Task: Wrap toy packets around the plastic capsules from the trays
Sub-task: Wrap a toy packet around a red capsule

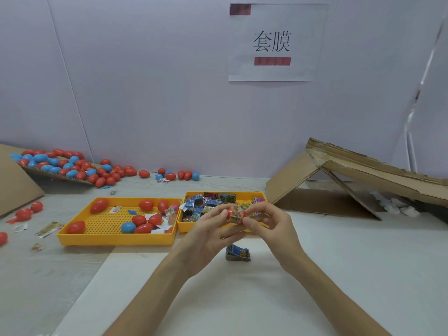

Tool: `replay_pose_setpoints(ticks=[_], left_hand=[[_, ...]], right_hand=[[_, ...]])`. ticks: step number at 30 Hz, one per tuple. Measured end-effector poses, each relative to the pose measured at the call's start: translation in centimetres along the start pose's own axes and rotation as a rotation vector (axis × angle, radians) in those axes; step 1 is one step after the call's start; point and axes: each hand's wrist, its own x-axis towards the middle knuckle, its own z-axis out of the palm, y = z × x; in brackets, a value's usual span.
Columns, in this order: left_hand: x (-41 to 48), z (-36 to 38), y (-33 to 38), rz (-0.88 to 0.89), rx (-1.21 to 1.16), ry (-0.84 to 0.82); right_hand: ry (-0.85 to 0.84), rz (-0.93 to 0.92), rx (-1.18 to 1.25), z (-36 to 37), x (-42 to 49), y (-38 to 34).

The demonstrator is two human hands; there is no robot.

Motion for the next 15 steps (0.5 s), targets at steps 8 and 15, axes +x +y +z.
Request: replay_pose_setpoints(ticks=[8,15], left_hand=[[-0.03,0.14,-0.14,-0.032,0.09,0.056],[-0.02,0.18,-0.19,-0.037,0.115,0.077]], right_hand=[[0.018,-0.024,0.004,-0.01,0.02,-0.15],[-0.004,0.014,0.084,-0.15,0.14,0.02]])
